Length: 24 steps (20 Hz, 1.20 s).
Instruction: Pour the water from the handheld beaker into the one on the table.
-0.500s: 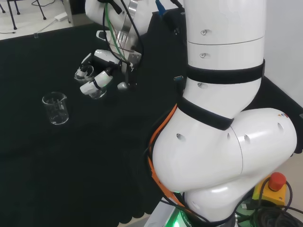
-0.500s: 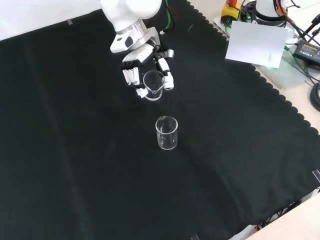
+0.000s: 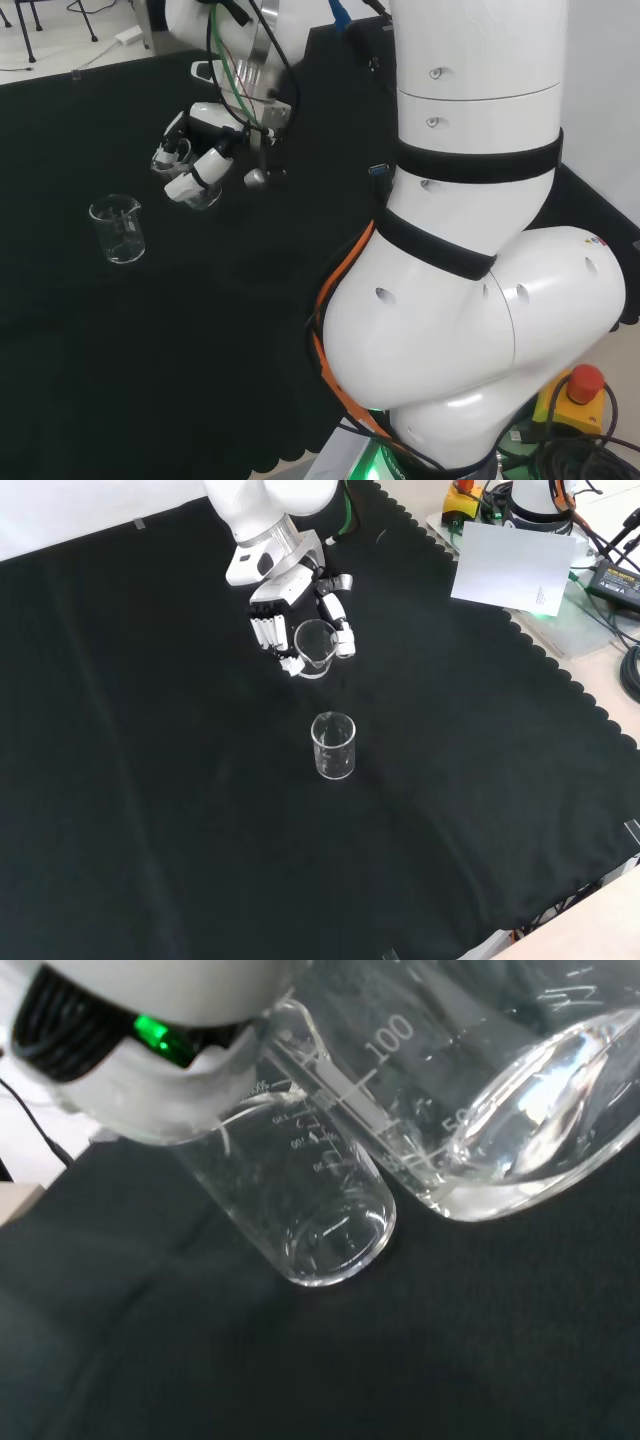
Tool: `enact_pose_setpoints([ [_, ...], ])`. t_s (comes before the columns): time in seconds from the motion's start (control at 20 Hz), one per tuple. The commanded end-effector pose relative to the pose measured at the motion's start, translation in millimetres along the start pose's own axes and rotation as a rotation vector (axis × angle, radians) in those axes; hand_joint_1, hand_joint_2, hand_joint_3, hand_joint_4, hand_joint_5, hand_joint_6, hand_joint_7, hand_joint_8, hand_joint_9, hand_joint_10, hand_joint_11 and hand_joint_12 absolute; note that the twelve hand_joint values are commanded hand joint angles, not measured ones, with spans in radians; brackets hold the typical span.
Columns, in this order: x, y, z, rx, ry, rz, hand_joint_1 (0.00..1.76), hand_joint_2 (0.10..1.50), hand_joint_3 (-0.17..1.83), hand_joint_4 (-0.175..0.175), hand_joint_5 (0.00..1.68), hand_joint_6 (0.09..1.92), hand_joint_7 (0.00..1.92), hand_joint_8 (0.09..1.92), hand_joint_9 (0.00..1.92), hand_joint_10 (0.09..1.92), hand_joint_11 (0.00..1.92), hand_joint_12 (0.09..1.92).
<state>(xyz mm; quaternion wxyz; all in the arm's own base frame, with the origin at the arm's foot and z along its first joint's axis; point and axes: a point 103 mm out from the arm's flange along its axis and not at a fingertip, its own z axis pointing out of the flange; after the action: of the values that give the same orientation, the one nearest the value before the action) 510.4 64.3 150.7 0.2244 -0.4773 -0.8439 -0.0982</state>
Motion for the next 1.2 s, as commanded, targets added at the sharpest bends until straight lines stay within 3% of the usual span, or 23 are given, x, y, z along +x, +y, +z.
enact_pose_setpoints([
  [0.05,13,10,-5,0.087,-0.062,0.007,1.16,0.68,0.51,0.136,1.43,0.32,1.80,0.09,1.71,0.09,1.28,0.82],
  [0.55,19,29,-10,0.185,-0.194,0.070,1.16,0.67,0.54,0.161,1.43,0.32,1.80,0.09,1.72,0.09,1.28,0.82],
  [1.2,28,53,-8,0.336,-0.343,0.130,1.16,0.67,0.54,0.163,1.43,0.32,1.81,0.09,1.72,0.09,1.28,0.83],
])
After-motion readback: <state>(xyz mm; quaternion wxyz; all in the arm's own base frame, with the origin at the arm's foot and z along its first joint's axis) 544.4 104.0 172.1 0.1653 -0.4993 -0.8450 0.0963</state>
